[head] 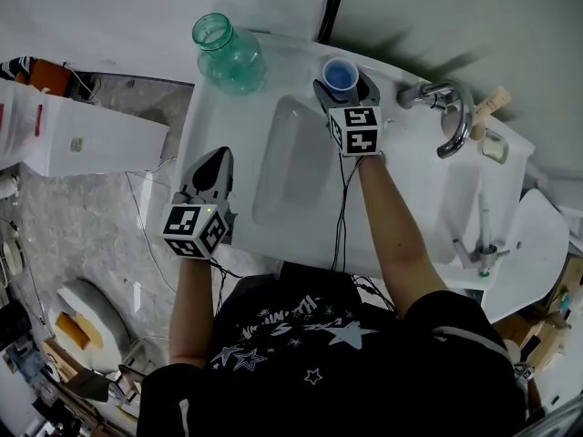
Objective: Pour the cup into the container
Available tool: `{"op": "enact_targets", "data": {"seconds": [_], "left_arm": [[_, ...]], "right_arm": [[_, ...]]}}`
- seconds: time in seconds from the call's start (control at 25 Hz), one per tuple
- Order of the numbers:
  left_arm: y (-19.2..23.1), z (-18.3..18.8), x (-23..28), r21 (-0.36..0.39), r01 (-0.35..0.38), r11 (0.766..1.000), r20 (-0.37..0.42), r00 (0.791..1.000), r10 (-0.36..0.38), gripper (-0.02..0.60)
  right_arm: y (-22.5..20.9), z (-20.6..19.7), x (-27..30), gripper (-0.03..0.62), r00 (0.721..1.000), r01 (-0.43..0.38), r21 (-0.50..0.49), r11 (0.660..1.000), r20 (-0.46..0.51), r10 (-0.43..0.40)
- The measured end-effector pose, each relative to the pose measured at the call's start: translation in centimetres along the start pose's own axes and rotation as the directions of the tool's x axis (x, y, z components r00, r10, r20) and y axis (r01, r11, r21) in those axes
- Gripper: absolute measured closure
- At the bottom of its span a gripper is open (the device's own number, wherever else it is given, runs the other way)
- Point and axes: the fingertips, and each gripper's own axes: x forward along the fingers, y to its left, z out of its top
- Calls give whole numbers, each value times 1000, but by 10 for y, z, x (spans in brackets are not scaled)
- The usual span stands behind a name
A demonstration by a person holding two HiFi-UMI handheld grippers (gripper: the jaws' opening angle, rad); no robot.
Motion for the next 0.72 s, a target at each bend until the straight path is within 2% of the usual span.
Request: {"op": "enact_targets", "data": {"seconds": [0.16, 0.72], "left_arm": [[0, -3, 1, -1, 0, 1000, -7, 1000, 0, 571], [3, -4, -8, 0, -3, 1000, -2, 1000, 3, 571]], "right_arm": [[-3, -1, 2, 286, 1000, 21, -27, 999, -14, -22], [-3, 0, -1, 309, 999, 25, 3, 1000, -22, -25]]}}
